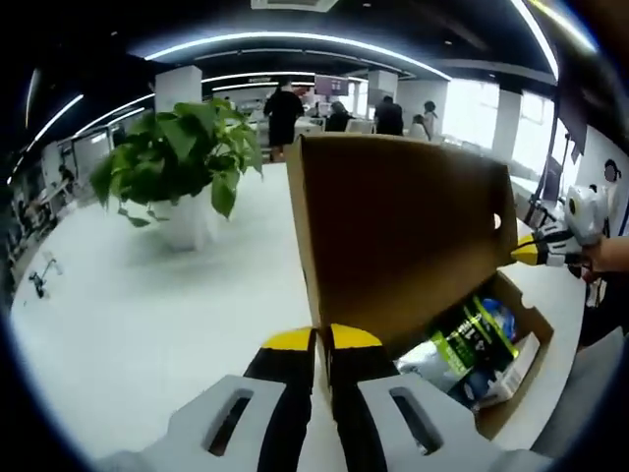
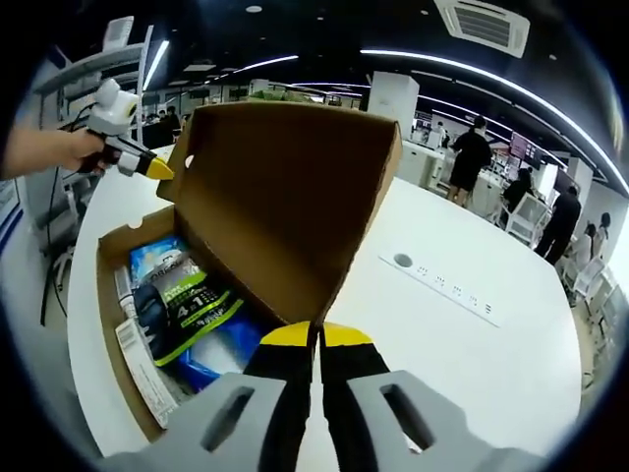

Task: Operate the shoe box by opening the lid, removing the specified soft item, and placing it in the target area until the item is outside and the box remains undamaged.

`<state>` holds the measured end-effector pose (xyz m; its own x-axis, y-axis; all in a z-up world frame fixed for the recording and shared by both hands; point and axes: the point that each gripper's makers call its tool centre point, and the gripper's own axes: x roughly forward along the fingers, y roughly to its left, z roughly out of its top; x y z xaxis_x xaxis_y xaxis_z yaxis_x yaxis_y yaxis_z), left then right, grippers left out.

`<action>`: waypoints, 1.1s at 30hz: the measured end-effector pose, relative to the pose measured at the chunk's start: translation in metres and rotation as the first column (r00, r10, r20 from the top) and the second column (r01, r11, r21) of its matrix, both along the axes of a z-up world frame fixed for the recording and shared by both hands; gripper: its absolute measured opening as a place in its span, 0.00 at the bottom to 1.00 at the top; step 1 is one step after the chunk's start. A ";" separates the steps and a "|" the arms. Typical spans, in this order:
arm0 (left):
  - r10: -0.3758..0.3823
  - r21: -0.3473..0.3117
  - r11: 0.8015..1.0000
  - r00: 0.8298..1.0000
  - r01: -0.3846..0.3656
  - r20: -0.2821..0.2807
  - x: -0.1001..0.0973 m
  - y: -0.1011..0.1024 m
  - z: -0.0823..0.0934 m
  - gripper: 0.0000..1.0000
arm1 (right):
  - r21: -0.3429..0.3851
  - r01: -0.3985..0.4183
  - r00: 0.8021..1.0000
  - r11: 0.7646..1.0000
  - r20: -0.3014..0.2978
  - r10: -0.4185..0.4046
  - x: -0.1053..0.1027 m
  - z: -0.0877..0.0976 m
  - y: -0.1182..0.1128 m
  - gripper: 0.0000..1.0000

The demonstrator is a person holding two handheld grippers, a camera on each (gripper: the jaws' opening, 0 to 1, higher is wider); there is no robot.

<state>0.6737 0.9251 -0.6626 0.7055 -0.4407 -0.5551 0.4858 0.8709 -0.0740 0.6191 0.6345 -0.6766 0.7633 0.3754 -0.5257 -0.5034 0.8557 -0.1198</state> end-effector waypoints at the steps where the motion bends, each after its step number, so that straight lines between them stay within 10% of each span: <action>1: 0.008 -0.005 1.000 1.000 -0.008 -0.007 -0.002 0.000 -0.002 0.01 | 0.000 0.000 1.000 1.000 -0.001 0.000 0.000 0.000 0.000 0.00; 33: 0.048 -0.021 0.999 0.998 -0.049 -0.032 0.018 -0.004 -0.013 0.00 | 0.073 0.058 0.997 0.996 -0.062 -0.053 0.019 -0.002 -0.004 0.00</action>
